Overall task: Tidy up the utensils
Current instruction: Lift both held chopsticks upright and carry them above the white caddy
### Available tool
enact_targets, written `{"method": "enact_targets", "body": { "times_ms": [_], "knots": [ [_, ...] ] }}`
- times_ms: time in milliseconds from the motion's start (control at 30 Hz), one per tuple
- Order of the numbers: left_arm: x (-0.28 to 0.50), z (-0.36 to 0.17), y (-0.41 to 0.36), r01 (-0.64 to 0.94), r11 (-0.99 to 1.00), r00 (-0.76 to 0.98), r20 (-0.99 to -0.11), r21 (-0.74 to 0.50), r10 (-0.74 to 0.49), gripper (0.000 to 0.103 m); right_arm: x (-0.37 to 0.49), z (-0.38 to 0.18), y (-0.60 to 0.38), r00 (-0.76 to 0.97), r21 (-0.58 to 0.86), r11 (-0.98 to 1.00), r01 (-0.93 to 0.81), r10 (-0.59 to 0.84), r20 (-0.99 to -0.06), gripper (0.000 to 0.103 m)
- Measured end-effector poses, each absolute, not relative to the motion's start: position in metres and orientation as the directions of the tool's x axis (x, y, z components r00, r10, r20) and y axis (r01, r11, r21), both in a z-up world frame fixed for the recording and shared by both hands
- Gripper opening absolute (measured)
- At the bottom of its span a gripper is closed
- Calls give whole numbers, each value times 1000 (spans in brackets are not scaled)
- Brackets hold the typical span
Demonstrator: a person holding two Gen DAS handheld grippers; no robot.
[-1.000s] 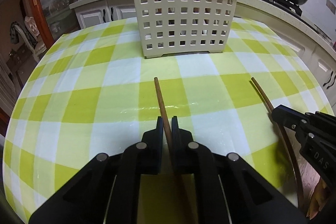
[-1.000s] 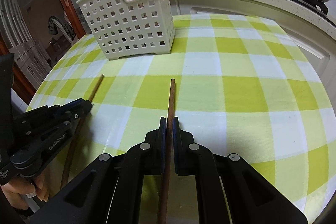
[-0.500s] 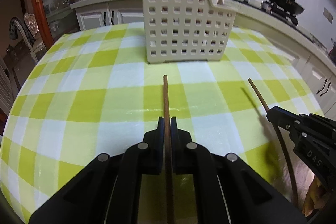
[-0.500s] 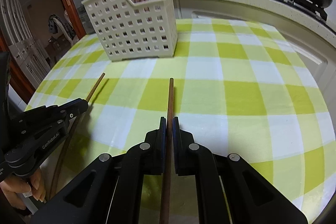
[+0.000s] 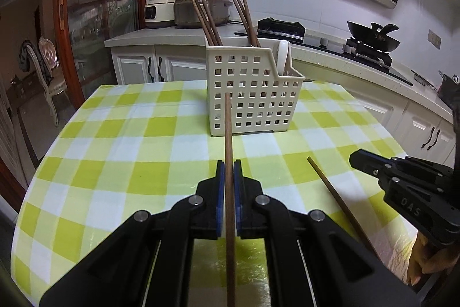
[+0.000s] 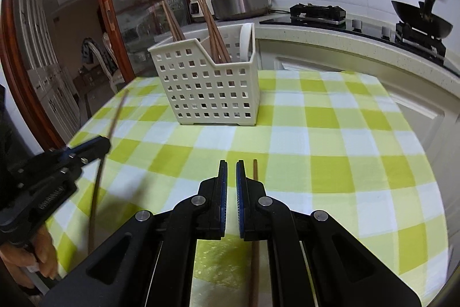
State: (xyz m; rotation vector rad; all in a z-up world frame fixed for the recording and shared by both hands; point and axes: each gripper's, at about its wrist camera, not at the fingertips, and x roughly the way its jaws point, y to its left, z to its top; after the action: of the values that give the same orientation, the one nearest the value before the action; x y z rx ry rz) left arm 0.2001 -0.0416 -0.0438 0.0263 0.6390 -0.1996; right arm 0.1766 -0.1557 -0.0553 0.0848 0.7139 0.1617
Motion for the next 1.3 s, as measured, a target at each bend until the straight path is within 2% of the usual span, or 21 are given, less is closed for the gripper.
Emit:
{"method": "enact_targets", "body": {
  "times_ms": [133, 433, 567, 633, 700, 733, 833, 1300],
  "knots": [
    [200, -48, -39, 196, 979, 775, -604, -49, -185, 6, 184, -71, -163, 695, 86, 991, -102, 133, -706, 14],
    [201, -53, -40, 205, 977, 769, -610, -52, -194, 6, 208, -108, -146, 570, -5, 985, -174, 96, -816, 15],
    [201, -52, -36, 201, 978, 771, -606, -58, -195, 6, 208, -106, -145, 578, -26, 984, -177, 83, -812, 18],
    [200, -51, -36, 203, 977, 772, -604, -60, -198, 6, 208, -106, -143, 580, -43, 980, -196, 81, -811, 18],
    [199, -50, -36, 207, 977, 773, -602, -60, -201, 6, 210, -105, -144, 572, -19, 977, -212, 109, -813, 6],
    [198, -49, -36, 207, 976, 774, -601, -59, -201, 6, 210, -106, -143, 576, -24, 976, -215, 106, -811, 6],
    [195, -46, -33, 205, 977, 780, -594, -58, -199, 6, 207, -102, -145, 612, -11, 979, -205, 119, -782, 6],
    [173, -10, -26, 187, 981, 838, -513, -46, -184, 6, 161, -13, -152, 814, 79, 980, -184, 197, -546, 6]
  ]
}}
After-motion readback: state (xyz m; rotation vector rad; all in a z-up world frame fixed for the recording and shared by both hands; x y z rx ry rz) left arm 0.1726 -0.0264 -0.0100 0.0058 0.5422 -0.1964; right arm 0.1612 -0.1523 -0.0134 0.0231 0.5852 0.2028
